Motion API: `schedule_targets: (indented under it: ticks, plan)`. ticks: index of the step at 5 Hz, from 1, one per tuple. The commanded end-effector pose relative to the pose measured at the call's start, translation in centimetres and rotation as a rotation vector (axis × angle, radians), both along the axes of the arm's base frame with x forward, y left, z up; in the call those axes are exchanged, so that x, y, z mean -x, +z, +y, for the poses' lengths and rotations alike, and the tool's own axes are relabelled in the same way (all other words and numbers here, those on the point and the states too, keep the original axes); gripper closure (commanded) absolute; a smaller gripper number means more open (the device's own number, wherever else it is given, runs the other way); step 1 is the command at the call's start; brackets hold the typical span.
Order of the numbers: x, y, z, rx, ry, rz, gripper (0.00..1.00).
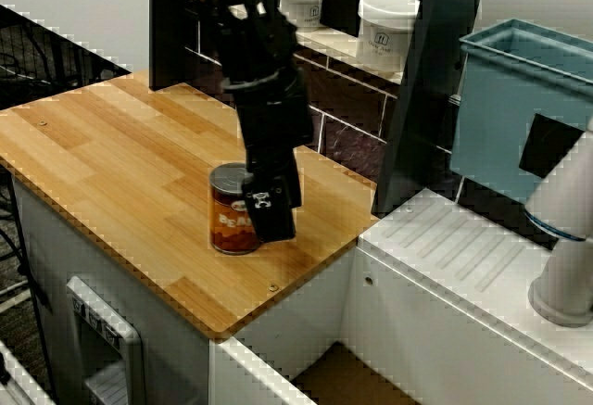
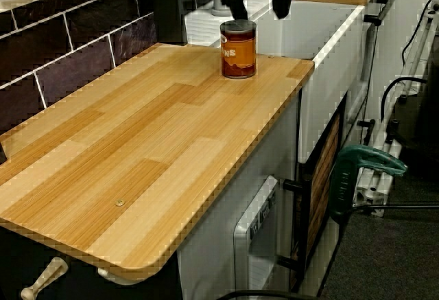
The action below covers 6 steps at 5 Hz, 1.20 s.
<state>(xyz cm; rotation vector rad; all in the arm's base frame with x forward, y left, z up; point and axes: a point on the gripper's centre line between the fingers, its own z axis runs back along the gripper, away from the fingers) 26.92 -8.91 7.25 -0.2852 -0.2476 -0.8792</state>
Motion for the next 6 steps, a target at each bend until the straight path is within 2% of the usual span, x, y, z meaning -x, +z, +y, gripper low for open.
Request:
schedule_targets:
  ticks: [1,2,3,4,5,6]
  plan:
    - [-1.3,-0.9,1.2,0.019,0.005,0.003,0.0]
    - [-1.7,-0.8,1.9,0.009,0.004,0.024,0.0]
    - [-1.7,-0.5,2.8,-0.02,-0.063,0.059,0.0]
    - [-2.5,0.4,3.5,-0.05,-0.151,0.056,0.0]
    - [-2.7,0.6,4.4,-0.105,-0.226,0.036,0.0]
    - [-2.2,0.0,5.6,-0.116,-0.255,0.051,0.0]
